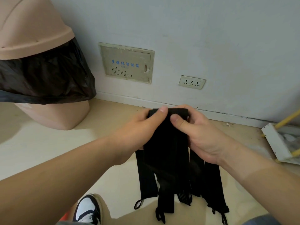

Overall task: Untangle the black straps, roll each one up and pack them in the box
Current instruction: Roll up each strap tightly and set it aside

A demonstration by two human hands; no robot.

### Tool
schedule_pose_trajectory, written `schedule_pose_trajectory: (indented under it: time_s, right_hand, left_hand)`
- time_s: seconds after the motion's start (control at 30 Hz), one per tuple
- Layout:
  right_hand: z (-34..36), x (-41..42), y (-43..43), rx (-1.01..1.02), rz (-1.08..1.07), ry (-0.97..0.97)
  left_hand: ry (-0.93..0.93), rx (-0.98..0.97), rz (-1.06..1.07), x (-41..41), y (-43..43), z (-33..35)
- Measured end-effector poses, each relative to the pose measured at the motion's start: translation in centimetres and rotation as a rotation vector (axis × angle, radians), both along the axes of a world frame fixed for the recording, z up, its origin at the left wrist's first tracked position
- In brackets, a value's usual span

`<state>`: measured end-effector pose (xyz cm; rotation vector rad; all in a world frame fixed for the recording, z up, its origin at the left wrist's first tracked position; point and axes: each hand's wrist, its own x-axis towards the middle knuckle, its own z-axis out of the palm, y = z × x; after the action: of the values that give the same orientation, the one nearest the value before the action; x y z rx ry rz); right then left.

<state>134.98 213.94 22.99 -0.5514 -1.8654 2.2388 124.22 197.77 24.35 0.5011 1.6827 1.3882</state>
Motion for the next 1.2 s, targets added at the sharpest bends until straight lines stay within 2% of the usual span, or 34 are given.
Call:
schedule_pose_trajectory:
  time_s: [0.13, 0.2, 0.27, 0.4, 0.57, 0.7, 0.8, 1.0, 1.2]
  right_hand:
    - [0.0, 0.5, -0.4, 0.253, 0.000, 0.031]
    - [0.4, 0.5, -0.5, 0.199, -0.026, 0.038]
    - [0.9, 0.3, -0.8, 0.062, -0.030, 0.020]
    - [1.7, 0.0, -1.7, -0.189, 0.019, -0.011]
    - [1.4, 0.0, -2.5, -0.083, 0.068, -0.054]
    - [1.1, 0.2, -2.6, -0.069, 0.107, -0.101]
    - [0.8, 0.5, -2.0, -0.088, 0.154, -0.154]
    - [0.6, 0.6, -2.0, 0.035, 0.261, -0.261]
    - [1.0, 0.3, -0.7, -0.076, 0.275, -0.211]
  left_hand:
    - [-0.032, -0.033, 0.004, 0.0, 0.0, 0.2]
    - [0.023, 0.010, 0.065, 0.2, 0.1, 0.4]
    - [0.057, 0.063, 0.157, 0.5, 0.4, 0.6]
    - [0.023, 0.152, 0.285, 1.5, 0.7, 1.0]
    - [-0.025, 0.159, 0.326, 2.7, 1.1, 1.1]
    - [-0.071, 0.175, 0.267, 3.3, 1.0, 0.8]
    - [0.056, 0.138, 0.171, 3.2, 0.6, 0.6]
    - [0.332, 0.020, 0.034, 1.7, -0.3, 0.6]
    - [0.378, 0.125, -0.016, 0.5, -0.8, 1.1]
